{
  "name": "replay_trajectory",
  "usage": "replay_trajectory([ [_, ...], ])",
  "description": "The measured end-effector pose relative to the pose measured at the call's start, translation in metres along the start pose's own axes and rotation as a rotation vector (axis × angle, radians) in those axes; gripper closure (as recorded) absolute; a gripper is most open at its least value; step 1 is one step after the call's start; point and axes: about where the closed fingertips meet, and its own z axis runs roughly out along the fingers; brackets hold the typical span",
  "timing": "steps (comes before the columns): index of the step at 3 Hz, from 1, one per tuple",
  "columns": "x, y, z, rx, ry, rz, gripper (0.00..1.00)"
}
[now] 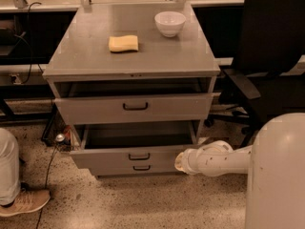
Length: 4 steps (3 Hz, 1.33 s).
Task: Close middle drawer
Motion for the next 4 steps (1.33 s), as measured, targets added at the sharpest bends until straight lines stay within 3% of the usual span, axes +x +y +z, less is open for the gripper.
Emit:
replay_trajectory([
  [2,-0.002,-0.053,0.04,0.077,-0.009,-0.118,1.0],
  [4,-0.025,-0.092,0.076,0.135,-0.045,-0.21,1.0],
])
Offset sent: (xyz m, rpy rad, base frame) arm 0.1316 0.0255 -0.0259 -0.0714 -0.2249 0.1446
